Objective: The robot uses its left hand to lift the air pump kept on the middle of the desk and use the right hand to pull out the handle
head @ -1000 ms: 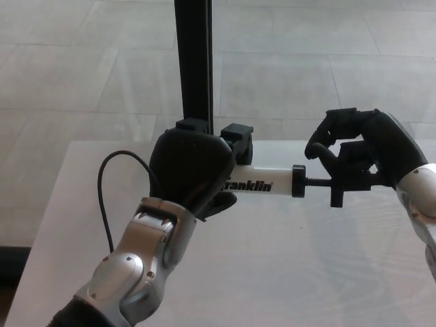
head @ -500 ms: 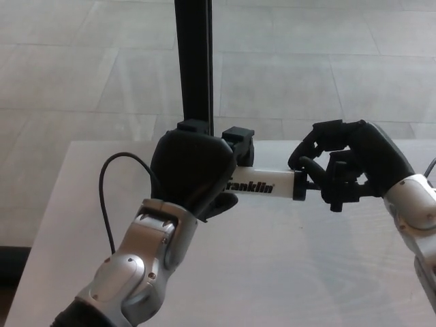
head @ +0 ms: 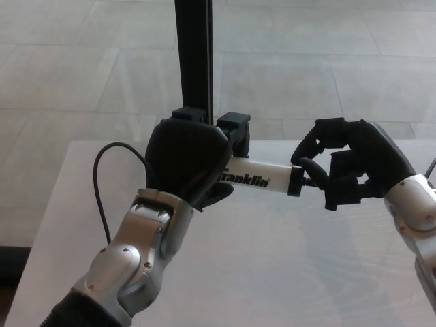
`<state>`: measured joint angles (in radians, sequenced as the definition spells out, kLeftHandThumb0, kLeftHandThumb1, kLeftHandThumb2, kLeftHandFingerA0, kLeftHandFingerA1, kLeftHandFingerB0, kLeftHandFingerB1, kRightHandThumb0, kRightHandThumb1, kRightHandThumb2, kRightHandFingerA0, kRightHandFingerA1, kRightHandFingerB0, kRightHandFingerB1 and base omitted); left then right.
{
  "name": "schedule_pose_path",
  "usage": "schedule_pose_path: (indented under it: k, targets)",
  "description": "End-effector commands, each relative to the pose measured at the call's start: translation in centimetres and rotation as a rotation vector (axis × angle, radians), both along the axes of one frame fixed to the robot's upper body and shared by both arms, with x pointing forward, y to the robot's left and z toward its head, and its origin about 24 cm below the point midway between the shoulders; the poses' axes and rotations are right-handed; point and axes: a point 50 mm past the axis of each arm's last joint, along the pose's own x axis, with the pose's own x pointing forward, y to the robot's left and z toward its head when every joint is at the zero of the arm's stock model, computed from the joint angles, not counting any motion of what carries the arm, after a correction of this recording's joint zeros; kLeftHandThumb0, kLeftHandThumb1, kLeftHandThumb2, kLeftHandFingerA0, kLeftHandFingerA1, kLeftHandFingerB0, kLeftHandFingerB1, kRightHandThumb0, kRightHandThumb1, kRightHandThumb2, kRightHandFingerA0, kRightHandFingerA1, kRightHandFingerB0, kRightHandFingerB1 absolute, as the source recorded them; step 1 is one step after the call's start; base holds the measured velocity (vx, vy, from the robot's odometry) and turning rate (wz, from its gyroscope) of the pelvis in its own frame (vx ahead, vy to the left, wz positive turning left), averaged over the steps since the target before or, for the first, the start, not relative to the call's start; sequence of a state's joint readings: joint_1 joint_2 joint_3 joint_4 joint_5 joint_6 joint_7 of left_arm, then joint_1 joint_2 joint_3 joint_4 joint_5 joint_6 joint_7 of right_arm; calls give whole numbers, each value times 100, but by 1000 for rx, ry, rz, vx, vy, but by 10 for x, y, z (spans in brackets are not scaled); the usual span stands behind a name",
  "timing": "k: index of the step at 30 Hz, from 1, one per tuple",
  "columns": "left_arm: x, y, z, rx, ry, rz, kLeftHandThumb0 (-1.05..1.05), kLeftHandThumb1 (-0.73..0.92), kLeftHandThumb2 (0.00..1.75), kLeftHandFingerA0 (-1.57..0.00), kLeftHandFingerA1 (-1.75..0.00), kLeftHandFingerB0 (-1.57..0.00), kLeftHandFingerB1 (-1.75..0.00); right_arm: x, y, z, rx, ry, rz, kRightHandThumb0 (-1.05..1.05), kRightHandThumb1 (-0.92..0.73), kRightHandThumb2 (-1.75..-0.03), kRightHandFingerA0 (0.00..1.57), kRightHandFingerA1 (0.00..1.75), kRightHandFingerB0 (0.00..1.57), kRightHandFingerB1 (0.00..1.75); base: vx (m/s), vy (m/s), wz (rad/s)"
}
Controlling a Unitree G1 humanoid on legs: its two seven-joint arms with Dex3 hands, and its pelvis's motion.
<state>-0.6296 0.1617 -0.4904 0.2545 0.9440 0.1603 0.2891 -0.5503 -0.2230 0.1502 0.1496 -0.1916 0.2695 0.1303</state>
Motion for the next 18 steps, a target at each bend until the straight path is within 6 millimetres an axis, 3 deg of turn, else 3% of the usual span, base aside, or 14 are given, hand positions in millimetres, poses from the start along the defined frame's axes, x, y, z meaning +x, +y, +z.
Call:
schedule_pose_path:
  k: [1, 2, 3, 5, 6, 15, 18]
  targets:
    - [7, 13, 20, 3, -49, 52, -21, 55, 98, -77, -173, -70, -141, -3, -9, -9, -7, 12, -61, -22, -52, -91, 95, 175, 86, 153, 0, 0, 0]
    - [7, 14, 21, 13, -47, 58, -21, 55, 98, -77, -173, -70, -141, -4, -9, -9, -3, 3, -59, -22, -52, -91, 95, 175, 86, 153, 0, 0, 0]
    - [7, 16, 22, 25, -51, 68, -21, 55, 94, -87, -171, -77, -129, -4, -8, -8, 6, 0, -60, -20, -51, -97, 95, 173, 87, 151, 0, 0, 0]
    - [7, 17, 24, 29, -57, 74, -19, 55, 91, -86, -169, -79, -124, -4, -9, -9, 30, -1, -56, -24, -53, -87, 94, 175, 83, 159, 0, 0, 0]
    - [6, 18, 23, 30, -50, 78, -14, 56, 91, -83, -175, -71, -136, -4, -7, -9, 37, 0, -56, -23, -51, -95, 93, 175, 84, 158, 0, 0, 0]
    - [3, 13, 14, -50, 17, 58, -19, 51, 105, -75, -175, -65, -155, -6, 3, -11, 69, -6, -53, -23, -53, -89, 95, 175, 86, 156, 0, 0, 0]
    - [2, 11, 11, -62, 9, 58, -19, 48, 110, -77, -175, -64, -158, -6, 5, -12, 61, -10, -54, -21, -48, -104, 95, 174, 86, 150, 0, 0, 0]
